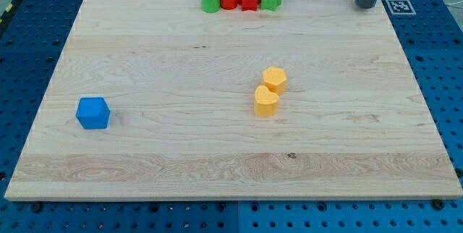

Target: Move your arm towards center

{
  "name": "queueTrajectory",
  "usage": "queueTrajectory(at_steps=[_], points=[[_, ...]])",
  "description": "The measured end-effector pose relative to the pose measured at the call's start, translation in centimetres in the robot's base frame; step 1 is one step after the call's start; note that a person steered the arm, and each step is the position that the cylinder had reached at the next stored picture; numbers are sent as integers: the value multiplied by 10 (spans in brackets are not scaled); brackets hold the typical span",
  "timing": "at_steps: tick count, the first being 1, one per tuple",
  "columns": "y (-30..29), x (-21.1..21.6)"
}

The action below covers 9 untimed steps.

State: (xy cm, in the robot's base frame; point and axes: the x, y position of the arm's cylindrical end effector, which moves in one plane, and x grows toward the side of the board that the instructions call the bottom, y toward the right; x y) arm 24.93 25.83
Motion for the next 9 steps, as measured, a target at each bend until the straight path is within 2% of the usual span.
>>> queueTrajectory(at_steps=[1, 3, 6, 9], points=[[0, 8], [-12, 65], [-107, 135], [-211, 145]])
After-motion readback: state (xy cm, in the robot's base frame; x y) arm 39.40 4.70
